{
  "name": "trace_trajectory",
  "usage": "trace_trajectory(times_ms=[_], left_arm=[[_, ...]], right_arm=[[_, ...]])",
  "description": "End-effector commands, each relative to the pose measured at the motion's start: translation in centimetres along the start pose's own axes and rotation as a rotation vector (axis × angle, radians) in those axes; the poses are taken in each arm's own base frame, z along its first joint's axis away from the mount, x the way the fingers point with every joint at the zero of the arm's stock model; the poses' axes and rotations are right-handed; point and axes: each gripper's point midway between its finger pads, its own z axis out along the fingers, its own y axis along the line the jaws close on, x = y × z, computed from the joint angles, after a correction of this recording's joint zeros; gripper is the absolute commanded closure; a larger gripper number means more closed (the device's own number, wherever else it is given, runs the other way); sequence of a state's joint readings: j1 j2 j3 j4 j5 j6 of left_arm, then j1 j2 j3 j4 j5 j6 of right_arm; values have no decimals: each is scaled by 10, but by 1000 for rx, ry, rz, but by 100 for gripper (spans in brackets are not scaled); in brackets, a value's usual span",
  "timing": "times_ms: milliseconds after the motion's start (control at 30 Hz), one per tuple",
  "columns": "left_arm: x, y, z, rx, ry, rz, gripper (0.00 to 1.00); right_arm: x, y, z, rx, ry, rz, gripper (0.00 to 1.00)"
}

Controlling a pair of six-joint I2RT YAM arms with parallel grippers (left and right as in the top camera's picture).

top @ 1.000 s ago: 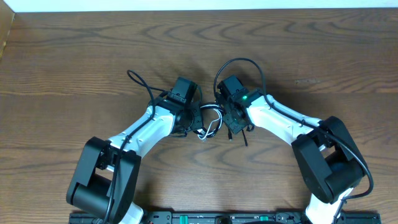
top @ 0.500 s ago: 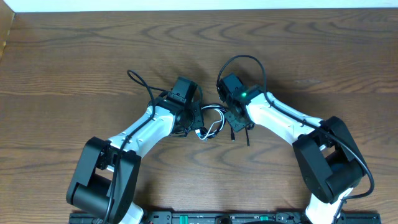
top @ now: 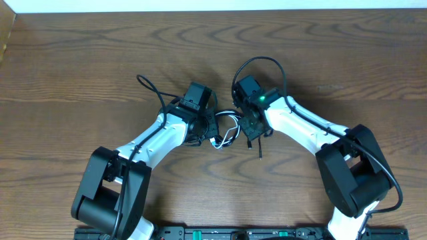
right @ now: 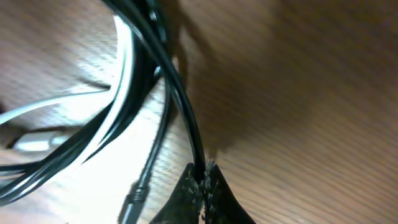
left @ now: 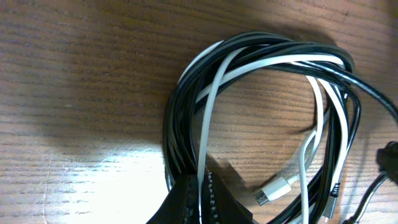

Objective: Untangle cables

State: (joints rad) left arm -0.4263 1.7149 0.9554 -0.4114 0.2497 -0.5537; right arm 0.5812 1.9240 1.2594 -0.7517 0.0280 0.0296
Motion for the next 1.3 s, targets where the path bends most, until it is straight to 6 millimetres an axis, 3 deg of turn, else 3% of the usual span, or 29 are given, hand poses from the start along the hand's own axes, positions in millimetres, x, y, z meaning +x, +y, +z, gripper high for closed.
trace_trajectory(times_ms=[0, 200, 300, 633, 833, 1033, 1167, 1267], left_arm=[[2, 3, 4, -6, 9, -1, 92], [2, 3, 4, -6, 9, -1, 92], [2, 3, 4, -6, 9, -1, 92], [1, 2, 4, -4, 6, 0, 92], [1, 2, 4, -4, 6, -1, 92], [-4, -1, 4, 10, -13, 17, 92], [-2, -13, 5, 50, -12, 110, 92], [3, -27, 5, 111, 2, 218, 92]], right_arm=[[-9, 9, -6, -108, -21, 0, 99], [-9, 18, -13, -313, -32, 11, 99], [-8, 22, -18, -393, -36, 4, 84], [-9, 24, -16, -372, -40, -11, 80], [-8, 9, -10, -249, -31, -21, 76], [-11, 15, -10, -252, -41, -11, 70], [-12, 19, -10, -253, -45, -22, 60], [-14, 19, -10, -253, -51, -24, 60]])
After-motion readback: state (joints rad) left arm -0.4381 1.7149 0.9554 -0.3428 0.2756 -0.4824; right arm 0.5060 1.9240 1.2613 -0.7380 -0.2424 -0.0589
